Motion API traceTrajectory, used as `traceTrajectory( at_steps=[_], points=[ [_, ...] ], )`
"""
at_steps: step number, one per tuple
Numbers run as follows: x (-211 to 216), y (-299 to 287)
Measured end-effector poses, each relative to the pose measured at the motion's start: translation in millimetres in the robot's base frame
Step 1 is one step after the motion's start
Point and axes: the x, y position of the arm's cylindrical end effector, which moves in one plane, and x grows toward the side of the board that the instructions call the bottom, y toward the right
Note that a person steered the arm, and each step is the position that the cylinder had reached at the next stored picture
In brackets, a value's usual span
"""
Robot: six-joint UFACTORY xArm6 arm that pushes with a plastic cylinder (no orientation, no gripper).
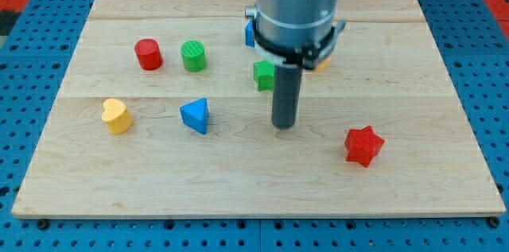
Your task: Place the green star in between the red star and yellow hexagon
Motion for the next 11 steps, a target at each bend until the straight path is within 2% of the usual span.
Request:
traceTrajectory(
  at_steps=[1,2,3,4,5,6,7,8,10,11],
  points=[
    [-33,-15],
    [-22,-39],
    [-51,-45],
    [-69,-97],
    [-106,-84],
    [-109,-39],
    [-63,-16],
    [-41,8],
    [-57,71],
    [-31,73]
  ],
)
